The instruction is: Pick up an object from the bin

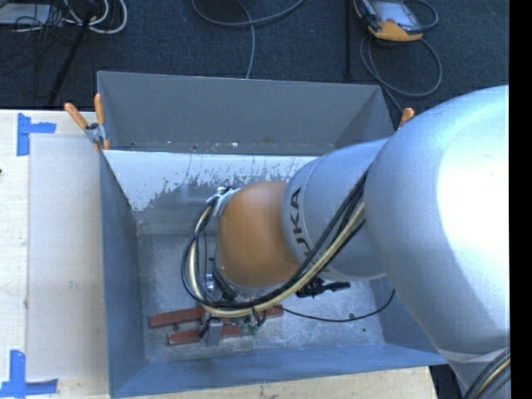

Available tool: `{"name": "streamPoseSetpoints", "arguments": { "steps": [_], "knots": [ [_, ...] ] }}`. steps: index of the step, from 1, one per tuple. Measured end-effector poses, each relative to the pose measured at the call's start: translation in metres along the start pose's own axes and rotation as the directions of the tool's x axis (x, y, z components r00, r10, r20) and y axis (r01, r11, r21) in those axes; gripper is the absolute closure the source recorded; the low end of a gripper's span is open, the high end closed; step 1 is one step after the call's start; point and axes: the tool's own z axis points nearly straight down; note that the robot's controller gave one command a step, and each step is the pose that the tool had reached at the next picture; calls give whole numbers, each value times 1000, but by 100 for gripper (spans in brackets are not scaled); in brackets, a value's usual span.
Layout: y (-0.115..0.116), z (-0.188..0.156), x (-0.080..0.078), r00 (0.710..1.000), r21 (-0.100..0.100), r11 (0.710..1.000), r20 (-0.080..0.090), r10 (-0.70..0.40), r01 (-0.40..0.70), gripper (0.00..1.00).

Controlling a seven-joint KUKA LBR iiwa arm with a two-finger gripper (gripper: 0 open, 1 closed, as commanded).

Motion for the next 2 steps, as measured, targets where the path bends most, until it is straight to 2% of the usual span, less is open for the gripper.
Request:
{"name": "streamPoseSetpoints", "arguments": {
  "steps": [1, 2],
  "knots": [
    [25, -101, -16, 997, -1, 997, 10, -73, 73, 100],
    [26, -252, -77, 814, 4, 814, 9, -580, 580, 100]
  ]
}}
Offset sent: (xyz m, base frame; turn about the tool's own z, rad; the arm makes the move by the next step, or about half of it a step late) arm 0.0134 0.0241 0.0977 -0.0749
